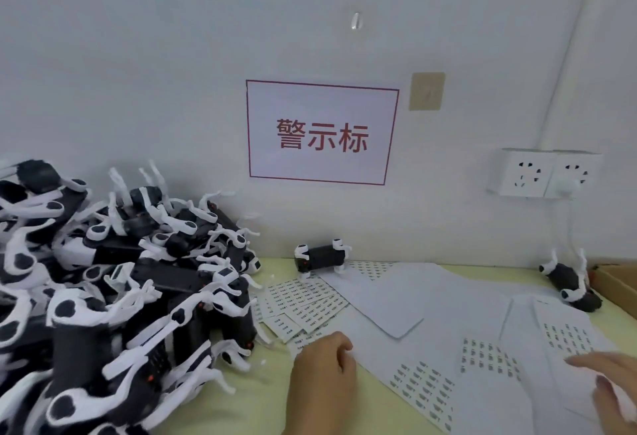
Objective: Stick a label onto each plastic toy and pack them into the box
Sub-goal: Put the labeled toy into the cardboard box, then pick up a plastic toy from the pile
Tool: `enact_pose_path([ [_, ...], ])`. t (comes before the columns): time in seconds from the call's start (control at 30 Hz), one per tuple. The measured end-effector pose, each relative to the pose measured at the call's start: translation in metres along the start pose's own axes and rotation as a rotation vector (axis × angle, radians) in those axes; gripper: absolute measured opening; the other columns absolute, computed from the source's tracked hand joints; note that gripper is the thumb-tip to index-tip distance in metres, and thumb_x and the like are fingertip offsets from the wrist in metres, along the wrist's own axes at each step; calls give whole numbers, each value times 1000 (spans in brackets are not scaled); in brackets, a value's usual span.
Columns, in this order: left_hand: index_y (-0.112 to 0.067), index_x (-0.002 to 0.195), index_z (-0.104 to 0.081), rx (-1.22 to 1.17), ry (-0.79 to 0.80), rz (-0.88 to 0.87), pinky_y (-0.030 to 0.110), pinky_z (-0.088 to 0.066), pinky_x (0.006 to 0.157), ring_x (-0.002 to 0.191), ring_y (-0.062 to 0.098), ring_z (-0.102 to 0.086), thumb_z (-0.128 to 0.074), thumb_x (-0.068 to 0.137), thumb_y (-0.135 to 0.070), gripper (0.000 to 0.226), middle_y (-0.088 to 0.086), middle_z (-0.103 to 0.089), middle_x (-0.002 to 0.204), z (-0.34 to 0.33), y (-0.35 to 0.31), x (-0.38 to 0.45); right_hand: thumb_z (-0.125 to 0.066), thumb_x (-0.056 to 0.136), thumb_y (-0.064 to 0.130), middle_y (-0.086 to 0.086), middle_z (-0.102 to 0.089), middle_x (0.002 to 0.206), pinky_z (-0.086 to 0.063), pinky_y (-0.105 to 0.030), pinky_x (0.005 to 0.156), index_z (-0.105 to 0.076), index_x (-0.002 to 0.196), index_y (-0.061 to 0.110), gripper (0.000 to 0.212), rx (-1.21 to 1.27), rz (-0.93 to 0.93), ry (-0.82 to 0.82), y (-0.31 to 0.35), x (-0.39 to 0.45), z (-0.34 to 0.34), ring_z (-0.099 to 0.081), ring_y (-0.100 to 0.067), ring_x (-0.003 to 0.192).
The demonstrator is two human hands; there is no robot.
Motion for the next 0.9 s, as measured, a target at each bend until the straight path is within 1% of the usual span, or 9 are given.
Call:
enact_pose_path([
  [0.07, -31, 82, -68, -179, -15, 82, 14, -45, 67, 76, 6, -58, -52, 91, -11, 28, -11, -63, 71, 4, 11, 5, -39, 85, 27, 11, -67, 92, -39, -17, 89, -72, 89, 22, 34, -146, 86, -91, 32, 26, -14, -55, 3, 92],
  [0.17, -33, 70, -63, -321, -79, 112, 11, -42, 62, 74, 5, -59, -53, 88, -2, 37, -11, -65, 69, 12, 19, 11, -56, 91, 16, 26, -59, 106, -43, -32, 91, -65, 111, 33, 27, -93, 171, 48, 90, 65, -74, -58, -9, 101],
  [0.23, -29, 67, -63, -361, -130, 109, 13, -43, 61, 75, 5, -60, -52, 87, 1, 38, -11, -64, 66, 17, 22, 14, -57, 94, 26, 32, -54, 107, -42, -25, 89, -57, 119, 41, 29, 15, 187, 201, 129, 89, -120, -54, 1, 102],
  [0.37, -29, 66, -60, -386, -172, 102, 20, -47, 62, 71, 8, -60, -50, 89, 0, 38, -5, -65, 69, 25, 27, 16, -60, 94, 40, 13, -58, 106, -45, -26, 81, -48, 130, 33, 39, 203, 118, 350, 198, 135, -204, -57, -8, 96],
  [0.47, -27, 68, -63, -375, -158, 92, 15, -45, 61, 63, 2, -57, -50, 87, -1, 35, -11, -60, 67, 22, 25, 17, -61, 92, 47, 0, -52, 118, -48, -34, 86, -33, 140, 30, 58, 117, 90, 398, 227, 161, -252, -56, -20, 104],
  [0.57, -15, 79, -72, -332, -116, 52, 12, -42, 65, 63, -2, -52, -47, 84, -2, 28, -15, -56, 67, 19, 17, 17, -59, 95, 44, -6, -53, 123, -50, -37, 83, -40, 135, 30, 47, -38, 94, 446, 237, 175, -288, -58, -25, 103],
  [0.67, -12, 87, -73, -309, -119, 28, 15, -45, 71, 72, 1, -55, -45, 85, -3, 29, -13, -58, 74, 22, 17, 20, -53, 100, 26, -9, -63, 116, -54, -38, 81, -62, 119, 19, 22, -15, 56, 362, 237, 183, -298, -62, -25, 95],
  [0.73, -12, 90, -73, -310, -110, 33, 18, -47, 75, 79, 6, -59, -45, 86, -4, 30, -8, -63, 80, 23, 19, 20, -50, 100, 15, -9, -68, 114, -53, -35, 86, -69, 114, 15, 24, 76, 24, 272, 231, 183, -293, -63, -25, 101],
  [0.9, -15, 95, -73, -356, -82, 64, 13, -46, 72, 78, 4, -58, -46, 90, -5, 28, -7, -65, 85, 20, 22, 19, -50, 99, 9, -6, -70, 100, -53, -27, 80, -66, 113, 20, 24, 502, -245, 51, 191, 170, -244, -65, -18, 90],
])
Point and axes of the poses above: each hand's wrist, its own x-axis towards the middle knuckle, its own z-axis out of the back of the hand, y = z × x, the point moved 9 cm from there along x, towards the middle knuckle
